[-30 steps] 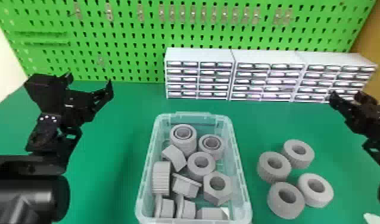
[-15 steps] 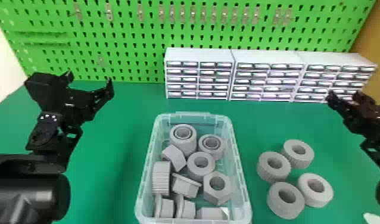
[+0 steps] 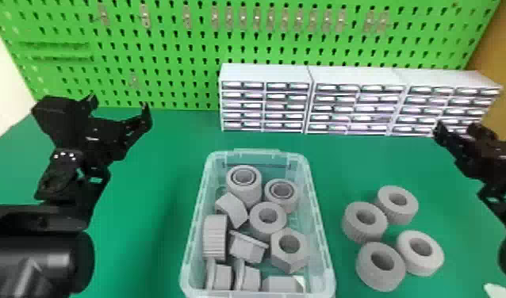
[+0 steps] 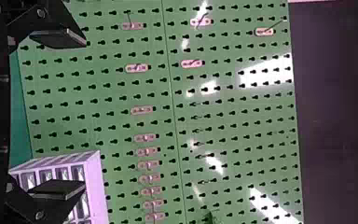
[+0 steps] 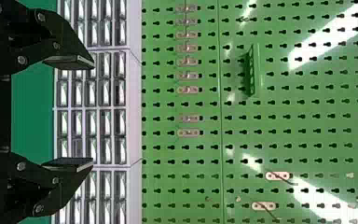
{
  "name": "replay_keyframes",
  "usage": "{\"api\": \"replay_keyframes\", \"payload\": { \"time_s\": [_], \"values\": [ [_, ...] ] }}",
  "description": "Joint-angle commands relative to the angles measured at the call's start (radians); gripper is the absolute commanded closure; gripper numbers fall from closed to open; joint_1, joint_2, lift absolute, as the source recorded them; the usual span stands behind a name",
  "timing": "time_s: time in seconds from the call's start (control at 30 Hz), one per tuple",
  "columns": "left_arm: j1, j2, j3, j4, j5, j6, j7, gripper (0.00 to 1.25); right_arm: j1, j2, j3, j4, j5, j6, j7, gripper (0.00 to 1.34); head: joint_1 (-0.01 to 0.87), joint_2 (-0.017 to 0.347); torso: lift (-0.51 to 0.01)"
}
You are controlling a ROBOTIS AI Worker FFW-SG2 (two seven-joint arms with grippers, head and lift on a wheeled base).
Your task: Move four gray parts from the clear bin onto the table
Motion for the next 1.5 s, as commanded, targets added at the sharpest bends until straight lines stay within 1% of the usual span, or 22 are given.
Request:
{"api": "replay_keyframes", "payload": {
  "time_s": [0.0, 0.77, 0.97, 1.1, 1.47],
  "values": [
    [0.0, 0.0, -0.001, 0.0, -0.001, -0.003, 0.0, 0.21, 0.0, 0.0, 0.001, 0.0, -0.003, 0.0, 0.0, 0.52, 0.678, 0.034, -0.05],
    [0.004, 0.0, -0.001, 0.0, -0.026, -0.007, 0.0, 0.2, 0.014, -0.005, -0.003, 0.002, -0.012, -0.008, 0.0, 0.52, 0.678, 0.034, -0.05],
    [0.006, 0.0, -0.005, 0.0, -0.03, -0.007, 0.0, 0.2, 0.022, -0.011, -0.001, 0.002, -0.014, -0.009, 0.0, 0.52, 0.678, 0.034, -0.05],
    [0.006, 0.0, -0.005, 0.0, -0.034, -0.007, 0.0, 0.2, 0.031, -0.008, -0.009, 0.002, -0.02, -0.018, 0.0, 0.52, 0.678, 0.034, -0.05],
    [0.0, 0.0, -0.009, -0.006, -0.035, -0.007, 0.0, 0.2, 0.029, -0.011, -0.004, 0.002, -0.026, -0.032, -0.002, 0.52, 0.678, 0.034, -0.05]
  ]
}}
